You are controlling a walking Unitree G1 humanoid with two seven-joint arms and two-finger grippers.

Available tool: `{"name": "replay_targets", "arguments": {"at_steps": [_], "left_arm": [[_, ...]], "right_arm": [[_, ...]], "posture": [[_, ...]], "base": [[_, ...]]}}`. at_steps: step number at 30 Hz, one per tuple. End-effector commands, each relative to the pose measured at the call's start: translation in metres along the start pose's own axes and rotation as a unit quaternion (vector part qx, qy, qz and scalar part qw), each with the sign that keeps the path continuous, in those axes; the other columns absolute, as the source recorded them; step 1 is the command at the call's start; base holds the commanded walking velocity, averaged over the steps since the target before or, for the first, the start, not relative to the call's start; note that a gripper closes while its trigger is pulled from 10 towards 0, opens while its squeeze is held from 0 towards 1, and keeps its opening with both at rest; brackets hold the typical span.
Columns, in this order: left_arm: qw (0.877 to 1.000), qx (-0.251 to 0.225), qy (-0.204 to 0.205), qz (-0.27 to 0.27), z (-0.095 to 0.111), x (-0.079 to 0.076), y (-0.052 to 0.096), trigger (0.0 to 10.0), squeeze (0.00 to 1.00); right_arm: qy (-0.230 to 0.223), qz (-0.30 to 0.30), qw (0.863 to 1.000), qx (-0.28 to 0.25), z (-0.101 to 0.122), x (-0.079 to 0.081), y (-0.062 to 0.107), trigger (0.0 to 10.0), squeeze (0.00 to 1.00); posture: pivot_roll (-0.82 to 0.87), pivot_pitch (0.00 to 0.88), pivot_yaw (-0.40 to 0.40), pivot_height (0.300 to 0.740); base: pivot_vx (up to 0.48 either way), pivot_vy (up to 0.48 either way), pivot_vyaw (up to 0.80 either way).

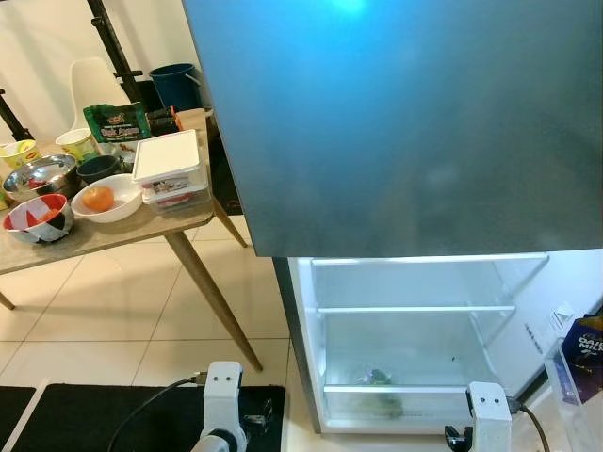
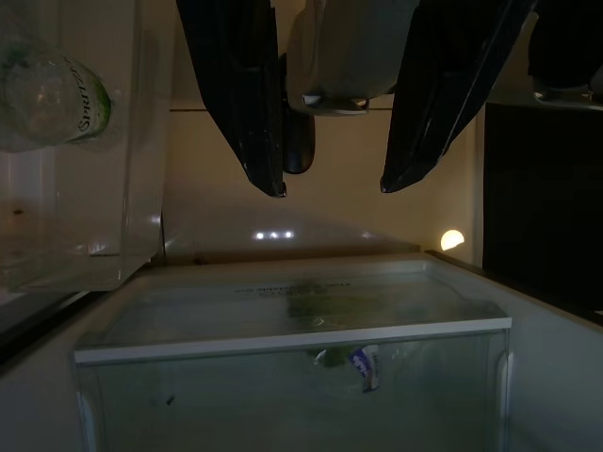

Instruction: Restocking fridge

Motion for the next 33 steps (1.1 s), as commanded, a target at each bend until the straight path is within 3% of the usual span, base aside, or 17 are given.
{"name": "replay_targets", "arguments": {"at_steps": [1,5,27,33], "left_arm": [[1.0,0.004,0.006,-0.002,-0.004,-0.003,0.001,10.0,0.0],[1.0,0.003,0.008,-0.001,-0.002,-0.003,0.001,10.0,0.0],[1.0,0.002,0.005,0.005,0.001,-0.002,-0.002,10.0,0.0],[1.0,0.01,-0.014,0.005,0.004,0.002,-0.005,10.0,0.0]], "right_arm": [[-0.001,0.003,1.0,0.001,-0.002,0.001,0.0,10.0,0.0],[0.007,0.023,0.999,-0.025,0.015,0.01,-0.003,10.0,0.0],[0.015,0.042,0.998,-0.039,0.025,0.019,-0.004,10.0,0.0],[0.012,0.05,0.998,-0.043,0.031,0.025,-0.006,10.0,0.0]], "posture": [[0.03,0.083,0.069,0.734],[0.03,0.085,0.065,0.734],[0.03,0.091,0.057,0.734],[0.03,0.096,0.06,0.734]], "base": [[-0.244,0.0,0.0],[-0.244,0.0,0.0],[-0.044,0.0,0.0],[0.0,0.0,0.0]]}}
Point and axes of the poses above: a point about 5 cm out from each wrist's last joint towards the gripper, its own y axis pointing back from the gripper into the wrist, its own z axis along the axis of the wrist's last joint, x = y × z, the point moved 4 cm from there along -y, pointing out of the wrist towards the gripper, and after that the axes turned 13 degrees about -y, right-handed, at the moved point
